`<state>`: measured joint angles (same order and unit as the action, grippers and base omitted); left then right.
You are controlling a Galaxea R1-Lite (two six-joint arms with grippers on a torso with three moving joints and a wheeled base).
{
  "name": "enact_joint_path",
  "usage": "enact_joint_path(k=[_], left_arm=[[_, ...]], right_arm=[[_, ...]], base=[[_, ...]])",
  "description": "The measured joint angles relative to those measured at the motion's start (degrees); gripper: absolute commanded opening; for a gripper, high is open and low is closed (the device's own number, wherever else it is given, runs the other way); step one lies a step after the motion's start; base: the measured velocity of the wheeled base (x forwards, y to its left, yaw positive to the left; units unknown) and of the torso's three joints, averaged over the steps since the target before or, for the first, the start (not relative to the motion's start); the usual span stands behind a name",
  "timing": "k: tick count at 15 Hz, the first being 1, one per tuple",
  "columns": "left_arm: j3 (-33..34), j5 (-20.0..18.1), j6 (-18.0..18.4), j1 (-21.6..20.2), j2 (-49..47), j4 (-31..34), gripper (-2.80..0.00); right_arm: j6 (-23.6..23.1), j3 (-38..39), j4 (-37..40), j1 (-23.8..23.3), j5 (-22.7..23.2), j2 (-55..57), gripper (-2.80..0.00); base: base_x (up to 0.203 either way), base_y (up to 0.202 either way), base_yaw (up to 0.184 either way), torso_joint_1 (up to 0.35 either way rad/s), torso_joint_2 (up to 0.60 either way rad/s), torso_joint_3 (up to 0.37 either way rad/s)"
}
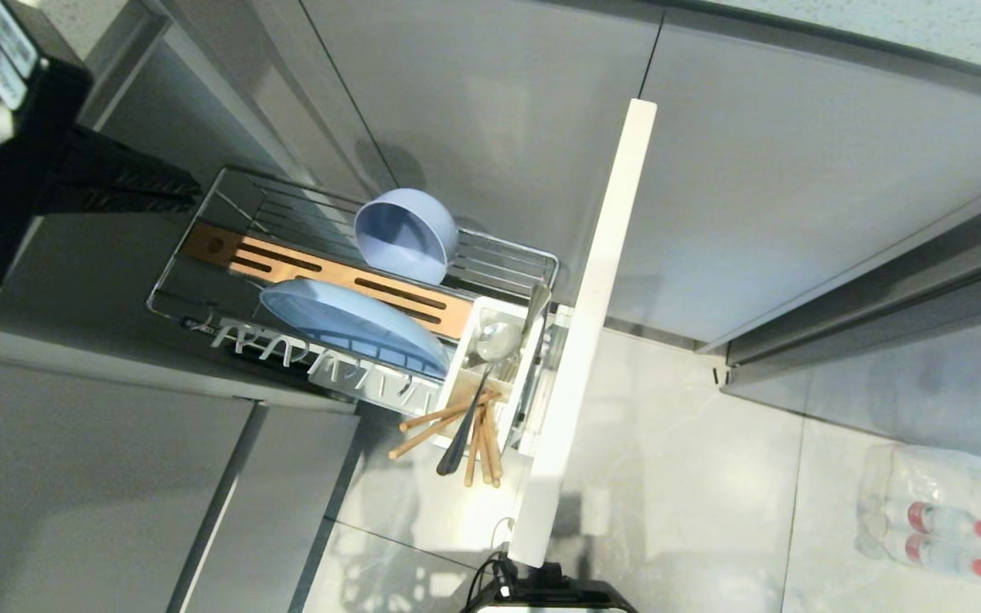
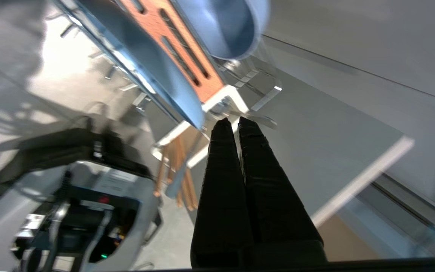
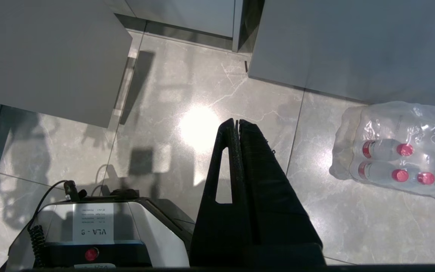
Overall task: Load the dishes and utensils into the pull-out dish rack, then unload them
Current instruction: Take the plate out of the cupboard
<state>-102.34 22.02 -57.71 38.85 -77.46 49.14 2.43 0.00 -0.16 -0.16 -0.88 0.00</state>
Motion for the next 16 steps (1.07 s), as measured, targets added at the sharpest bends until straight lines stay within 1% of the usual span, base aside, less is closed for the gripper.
enact_joint_path(k=[4,5,6,7,10,14,16], left_arm=[[0.0,8.71,-0.48,4.8,-3.17,0.09,-2.8],[0.02,10.52,-0.48,5.76,-3.84,0.09,-2.8],[0.11,11.49,-0.5,6.38,-4.38,0.14,-2.8],[0.32,11.93,-0.56,6.7,-4.85,0.37,0.0],[1.53,12.23,-2.02,6.95,-5.59,0.67,0.0],[4.51,12.49,-3.09,6.9,-5.98,0.83,0.0],[5.84,14.38,-4.24,6.85,-6.52,0.91,0.0]], right_arm=[[0.02,0.0,0.02,0.0,0.0,0.0,-2.8],[0.0,0.0,0.0,0.0,0.0,0.0,-2.8],[0.02,0.0,0.0,0.0,0.0,0.0,-2.8],[0.02,0.0,0.0,0.0,0.0,0.0,-2.8],[0.0,0.0,0.0,0.0,0.0,0.0,-2.8],[0.0,0.0,-0.02,0.02,0.0,0.0,-2.8],[0.0,0.0,0.0,0.02,0.0,0.0,-2.8]], base=[[0.0,0.0,0.0,0.0,0.0,0.0],[0.0,0.0,0.0,0.0,0.0,0.0],[0.0,0.0,0.0,0.0,0.0,0.0],[0.0,0.0,0.0,0.0,0.0,0.0],[0.0,0.0,0.0,0.0,0.0,0.0],[0.0,0.0,0.0,0.0,0.0,0.0],[0.0,0.0,0.0,0.0,0.0,0.0]])
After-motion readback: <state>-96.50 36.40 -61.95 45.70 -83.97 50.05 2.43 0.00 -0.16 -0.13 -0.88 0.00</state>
